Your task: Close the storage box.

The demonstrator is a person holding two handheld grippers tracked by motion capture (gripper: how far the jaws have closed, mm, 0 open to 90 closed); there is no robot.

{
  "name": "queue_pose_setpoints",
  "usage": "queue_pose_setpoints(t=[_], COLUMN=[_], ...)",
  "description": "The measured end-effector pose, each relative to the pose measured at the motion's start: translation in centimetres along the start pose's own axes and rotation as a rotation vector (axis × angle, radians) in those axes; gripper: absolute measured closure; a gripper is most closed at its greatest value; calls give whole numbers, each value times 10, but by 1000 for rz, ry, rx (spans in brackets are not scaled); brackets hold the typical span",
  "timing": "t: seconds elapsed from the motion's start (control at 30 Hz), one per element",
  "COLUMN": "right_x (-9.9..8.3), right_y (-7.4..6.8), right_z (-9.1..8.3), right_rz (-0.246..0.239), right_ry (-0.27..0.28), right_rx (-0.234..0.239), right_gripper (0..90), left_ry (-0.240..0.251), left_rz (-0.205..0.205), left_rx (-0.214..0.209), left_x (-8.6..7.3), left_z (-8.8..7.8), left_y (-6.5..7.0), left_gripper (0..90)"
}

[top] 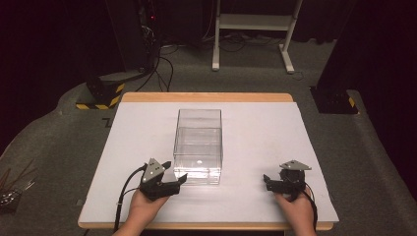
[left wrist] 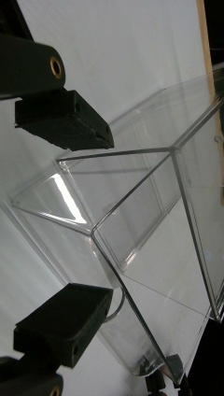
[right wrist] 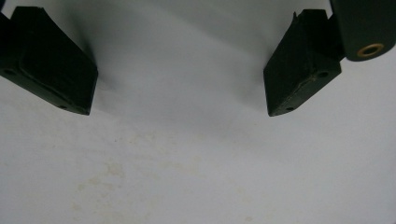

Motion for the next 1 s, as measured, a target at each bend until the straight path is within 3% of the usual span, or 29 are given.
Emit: queue_pose_setpoints(t=[1.0], right_x=[0], right_y=[0], right_z=[0], right_rz=[0], right_ry=[0], right_rx=[0], right_gripper=[99], left_ry=[8], left_rz=[-29], left_rx=[18], left_x=[15], left_z=[23], left_y=[-15], left_gripper=[234])
Point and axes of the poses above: each handheld gripper's, and its own axes: z roughly forward along the jaws, x roughly out of its top, y roughly to its right, the point moved 7 cm from there along z, roughly forward along the jaws, and after that the axes turned 9 degrees about -z, right-handed, at the moved point
